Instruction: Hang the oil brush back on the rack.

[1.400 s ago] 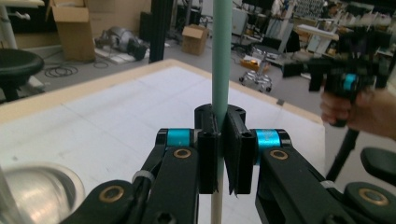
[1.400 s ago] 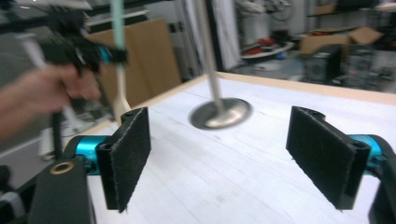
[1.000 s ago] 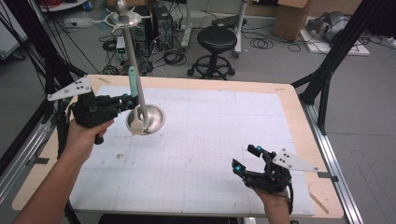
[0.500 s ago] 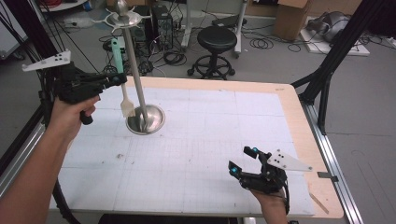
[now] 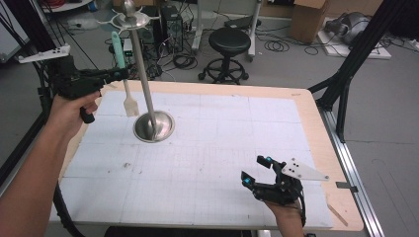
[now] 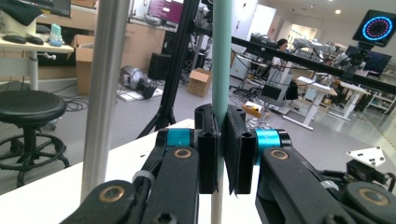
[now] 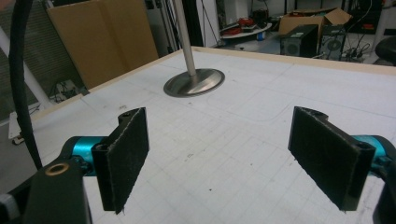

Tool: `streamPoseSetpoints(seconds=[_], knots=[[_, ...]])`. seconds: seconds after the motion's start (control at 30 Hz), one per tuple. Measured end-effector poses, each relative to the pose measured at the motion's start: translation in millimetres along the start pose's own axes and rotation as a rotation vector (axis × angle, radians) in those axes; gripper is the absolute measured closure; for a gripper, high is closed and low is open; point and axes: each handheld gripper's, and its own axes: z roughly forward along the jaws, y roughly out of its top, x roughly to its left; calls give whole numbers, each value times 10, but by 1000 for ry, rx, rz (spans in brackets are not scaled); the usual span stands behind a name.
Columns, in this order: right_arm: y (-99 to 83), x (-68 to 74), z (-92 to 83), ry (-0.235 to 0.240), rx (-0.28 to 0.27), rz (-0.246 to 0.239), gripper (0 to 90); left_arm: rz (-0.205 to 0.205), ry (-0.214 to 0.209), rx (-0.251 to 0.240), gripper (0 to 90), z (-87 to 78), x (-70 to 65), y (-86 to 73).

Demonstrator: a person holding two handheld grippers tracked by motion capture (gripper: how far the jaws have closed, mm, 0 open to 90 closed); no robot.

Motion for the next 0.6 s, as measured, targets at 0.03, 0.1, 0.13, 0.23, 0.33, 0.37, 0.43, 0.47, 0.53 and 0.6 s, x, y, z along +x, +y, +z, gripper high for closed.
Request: streamPoseSetpoints(seconds=[0.03, 0.1, 0.13, 0.23, 0.33, 0.37, 0.43, 0.47, 0.53, 0.6], knots=[[-1, -1, -1, 2, 1, -2, 196, 0, 1, 2, 840, 4, 7, 4], [-1, 0, -1, 4, 1, -4, 196, 0, -1, 6, 840, 12, 16, 15], [-5, -2, 5, 4, 2, -4, 196, -3, -1, 7, 840, 20, 15, 20], [-18, -3, 15, 7, 9, 2, 196, -6, -4, 17, 839, 42, 27, 37], [-26, -3, 19, 9, 14, 2, 196, -17, -3, 26, 840, 71, 33, 30], [-26, -3, 19, 9, 14, 2, 196, -18, -2, 27, 840, 73, 35, 28], [-24, -1, 17, 10, 12, 1, 196, -23, -5, 25, 841, 84, 32, 25], [-24, 1, 15, 11, 12, 3, 196, -22, -8, 28, 841, 91, 28, 23], [-30, -1, 17, 12, 15, 2, 196, -21, -16, 36, 842, 102, 22, 18], [-32, -1, 17, 11, 15, 3, 196, -25, -21, 42, 842, 118, 19, 12]])
